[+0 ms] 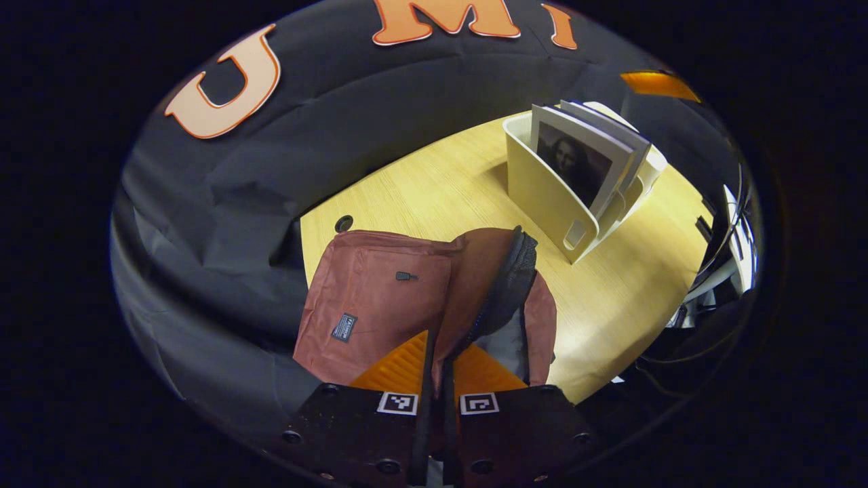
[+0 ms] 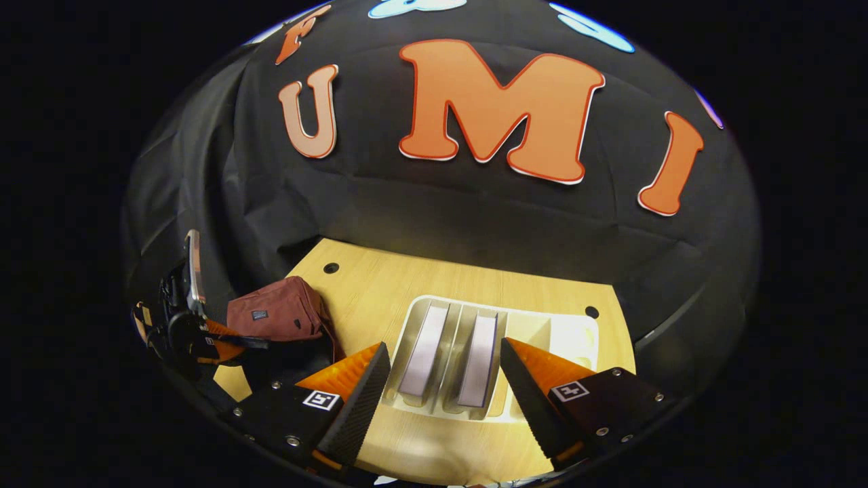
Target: Open the schoolbag, grab two books from the bookshelf and put them into the schoolbag.
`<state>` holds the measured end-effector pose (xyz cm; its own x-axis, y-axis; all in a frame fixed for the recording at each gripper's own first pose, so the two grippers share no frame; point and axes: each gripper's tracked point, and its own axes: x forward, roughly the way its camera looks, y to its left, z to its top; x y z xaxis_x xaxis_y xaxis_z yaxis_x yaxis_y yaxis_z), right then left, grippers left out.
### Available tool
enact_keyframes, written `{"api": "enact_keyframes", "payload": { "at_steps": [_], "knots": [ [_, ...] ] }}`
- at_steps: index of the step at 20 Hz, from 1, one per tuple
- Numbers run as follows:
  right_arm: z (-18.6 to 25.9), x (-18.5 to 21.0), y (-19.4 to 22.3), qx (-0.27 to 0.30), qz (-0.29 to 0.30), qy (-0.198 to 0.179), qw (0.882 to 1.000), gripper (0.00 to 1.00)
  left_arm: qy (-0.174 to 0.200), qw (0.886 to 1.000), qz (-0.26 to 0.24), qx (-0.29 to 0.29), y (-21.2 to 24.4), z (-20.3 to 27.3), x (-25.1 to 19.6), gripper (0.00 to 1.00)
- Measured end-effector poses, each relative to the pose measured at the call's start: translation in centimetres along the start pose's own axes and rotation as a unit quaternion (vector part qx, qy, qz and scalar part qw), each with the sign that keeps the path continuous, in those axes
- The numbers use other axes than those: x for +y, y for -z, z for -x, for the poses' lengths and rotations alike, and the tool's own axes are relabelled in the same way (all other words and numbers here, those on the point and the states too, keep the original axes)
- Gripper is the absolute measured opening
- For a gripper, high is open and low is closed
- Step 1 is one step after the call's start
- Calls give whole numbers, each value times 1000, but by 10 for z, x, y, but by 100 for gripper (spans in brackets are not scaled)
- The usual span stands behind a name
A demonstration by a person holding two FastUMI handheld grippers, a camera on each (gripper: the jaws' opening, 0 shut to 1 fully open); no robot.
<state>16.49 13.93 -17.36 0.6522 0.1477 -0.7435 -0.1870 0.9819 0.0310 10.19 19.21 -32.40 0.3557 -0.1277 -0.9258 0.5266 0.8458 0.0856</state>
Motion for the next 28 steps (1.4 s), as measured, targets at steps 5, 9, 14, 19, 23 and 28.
{"api": "enact_keyframes", "payload": {
  "at_steps": [5,9,14,19,23,28],
  "knots": [
    [-26,13,13,90,3,-10,996,98,37,999,-4,2,-14,8,21,9],
    [-51,26,23,156,-22,-19,987,97,51,998,-26,8,-22,14,32,9],
    [-91,21,35,213,-15,13,977,94,56,998,-37,3,-33,24,43,9],
    [-113,17,53,267,1,33,963,89,60,998,-37,-1,-42,33,53,9],
    [-132,12,72,303,15,50,952,80,56,997,-49,-1,-47,38,57,8],
    [-148,15,92,332,4,60,941,64,58,998,-37,4,-47,30,61,8]
  ]
}}
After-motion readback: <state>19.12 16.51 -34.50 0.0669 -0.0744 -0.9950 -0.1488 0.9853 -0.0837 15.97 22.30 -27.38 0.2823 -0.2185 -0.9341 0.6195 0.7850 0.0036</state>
